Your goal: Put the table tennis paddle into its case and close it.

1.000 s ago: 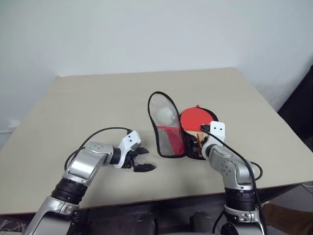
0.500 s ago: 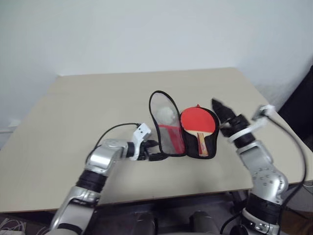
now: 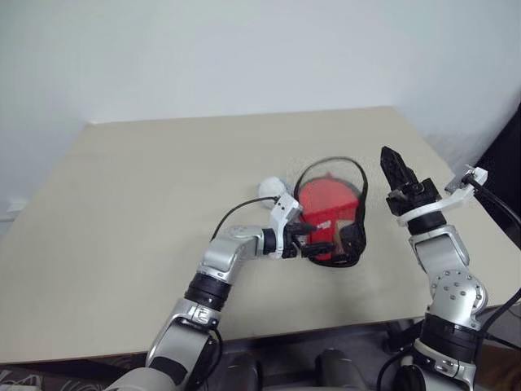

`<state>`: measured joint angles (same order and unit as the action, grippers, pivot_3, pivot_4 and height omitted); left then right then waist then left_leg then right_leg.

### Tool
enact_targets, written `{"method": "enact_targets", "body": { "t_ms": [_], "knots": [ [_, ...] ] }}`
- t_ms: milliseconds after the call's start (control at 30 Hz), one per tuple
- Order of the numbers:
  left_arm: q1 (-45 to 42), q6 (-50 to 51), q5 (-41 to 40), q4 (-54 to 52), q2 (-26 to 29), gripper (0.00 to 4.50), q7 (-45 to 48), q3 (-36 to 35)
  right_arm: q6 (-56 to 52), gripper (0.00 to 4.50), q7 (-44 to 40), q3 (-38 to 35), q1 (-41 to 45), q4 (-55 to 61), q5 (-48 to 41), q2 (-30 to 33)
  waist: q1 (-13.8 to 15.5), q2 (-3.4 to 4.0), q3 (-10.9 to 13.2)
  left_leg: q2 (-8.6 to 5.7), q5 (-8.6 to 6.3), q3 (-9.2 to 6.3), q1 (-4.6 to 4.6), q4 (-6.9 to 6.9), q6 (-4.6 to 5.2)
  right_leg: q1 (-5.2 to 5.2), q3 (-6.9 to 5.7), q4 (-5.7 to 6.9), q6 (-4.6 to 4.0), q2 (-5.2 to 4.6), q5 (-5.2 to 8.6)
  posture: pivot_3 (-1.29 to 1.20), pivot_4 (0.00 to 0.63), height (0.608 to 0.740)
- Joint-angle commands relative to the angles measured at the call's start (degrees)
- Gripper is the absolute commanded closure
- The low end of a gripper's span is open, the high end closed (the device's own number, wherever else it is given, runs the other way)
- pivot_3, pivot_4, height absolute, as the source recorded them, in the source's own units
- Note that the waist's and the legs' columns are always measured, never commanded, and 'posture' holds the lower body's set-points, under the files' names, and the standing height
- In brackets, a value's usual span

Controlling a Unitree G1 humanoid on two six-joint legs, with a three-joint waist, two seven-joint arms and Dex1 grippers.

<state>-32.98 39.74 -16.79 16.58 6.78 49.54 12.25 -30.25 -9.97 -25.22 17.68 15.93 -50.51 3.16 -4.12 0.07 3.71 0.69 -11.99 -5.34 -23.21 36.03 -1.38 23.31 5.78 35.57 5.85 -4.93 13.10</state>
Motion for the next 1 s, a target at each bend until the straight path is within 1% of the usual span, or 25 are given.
{"method": "enact_targets", "body": {
  "t_ms": [33,200,333,400,467,533,600,633,733,833,900,1000],
  "knots": [
    [-0.4,4.2,-2.6,-2.1,0.2,0.0,-2.3,-3.2,3.8,0.01,1.5,-1.8,2.3,-1.1,0.0,1.2,0.0,0.0,0.0,0.0,0.0,0.0,0.0,0.03,0.0,0.0,0.0,0.0,0.0,0.0,0.0,0.0,0.0,0.74],
    [-2.2,14.1,-4.5,-0.4,0.7,0.0,-6.7,-6.6,5.8,0.01,2.1,-1.1,2.9,-3.1,0.7,2.2,-0.1,0.0,0.0,0.0,0.07,-0.01,0.07,0.07,-0.04,-0.02,0.01,0.07,-0.07,0.02,0.04,0.0,0.0,0.74],
    [-3.6,14.8,-2.8,3.6,0.3,0.0,-10.9,-7.5,6.6,0.01,3.2,0.1,2.9,-4.3,1.9,1.9,-0.1,0.0,0.0,0.0,0.09,-0.04,0.08,0.07,-0.07,-0.07,0.0,0.09,-0.02,0.03,0.01,0.0,0.0,0.74],
    [-5.2,15.3,-3.5,7.3,-1.0,0.0,-13.1,-9.4,7.1,0.01,3.2,1.0,2.4,-4.3,2.7,1.9,0.0,-0.01,0.0,0.0,0.1,-0.03,0.19,0.07,-0.08,-0.19,0.01,0.09,-0.02,0.03,0.0,0.0,0.0,0.74],
    [-7.4,17.7,-6.0,11.4,-3.2,0.0,-13.9,-12.3,7.5,0.01,3.0,1.6,1.8,-4.2,3.6,1.9,0.0,-0.01,0.0,0.0,0.1,-0.03,0.39,0.07,-0.08,-0.41,0.0,0.08,-0.06,0.03,0.03,0.0,0.0,0.74],
    [-9.1,18.3,-6.5,14.6,-4.9,0.0,-14.3,-13.0,7.5,0.01,3.5,1.4,1.4,-4.4,3.4,1.7,0.0,-0.01,0.0,0.0,0.1,-0.07,0.62,0.08,-0.1,-0.66,-0.04,0.03,-0.12,0.03,0.07,0.0,0.0,0.74],
    [-10.2,17.6,-6.2,16.9,-6.4,0.0,-14.5,-12.9,7.8,0.01,3.8,1.7,1.1,-4.6,4.0,1.8,0.0,0.02,0.0,-0.01,0.05,-0.15,0.63,0.12,-0.18,-0.78,-0.11,-0.14,-0.14,0.03,0.08,0.0,0.0,0.74],
    [-10.6,17.7,-6.4,17.5,-7.2,0.0,-14.7,-13.2,7.9,0.01,3.8,1.7,0.9,-4.6,4.1,1.8,0.0,0.06,0.0,-0.01,-0.04,-0.19,0.64,0.12,-0.32,-0.83,-0.15,-0.33,-0.12,0.03,0.07,0.0,0.0,0.74],
    [-12.2,20.0,-9.0,19.1,-9.6,0.0,-15.1,-16.2,8.4,0.01,4.0,1.4,0.8,-4.7,4.2,1.9,0.0,0.08,-0.1,-0.04,0.01,-0.2,0.57,0.11,-0.33,-1.04,-0.14,-0.75,-0.04,0.01,0.02,0.0,0.0,0.74],
    [-12.2,22.5,-10.7,17.9,-10.6,0.0,-13.8,-17.1,8.9,0.01,4.4,1.2,0.7,-5.2,4.7,2.1,0.1,0.07,-0.1,-0.09,0.04,-0.18,0.46,0.19,-0.32,-1.08,-0.08,-0.78,0.01,-0.02,-0.01,0.0,0.0,0.74],
    [-11.8,23.7,-11.4,16.9,-10.7,0.0,-13.3,-17.1,9.1,0.01,4.5,1.0,0.7,-5.5,4.7,2.1,0.1,0.07,-0.1,-0.09,0.16,-0.19,0.41,0.06,-0.12,-1.05,-0.08,-0.73,0.03,-0.02,-0.02,0.0,0.0,0.74],
    [-11.3,24.8,-12.0,16.1,-10.5,0.61,-12.9,-17.4,9.4,0.0,4.6,1.0,0.6,-5.9,5.2,2.3,0.1,0.11,-0.1,-0.09,0.16,-0.2,0.3,-0.27,-0.11,-0.89,-0.08,-0.68,0.1,0.0,-0.06,0.0,0.0,0.74]
  ]
}}
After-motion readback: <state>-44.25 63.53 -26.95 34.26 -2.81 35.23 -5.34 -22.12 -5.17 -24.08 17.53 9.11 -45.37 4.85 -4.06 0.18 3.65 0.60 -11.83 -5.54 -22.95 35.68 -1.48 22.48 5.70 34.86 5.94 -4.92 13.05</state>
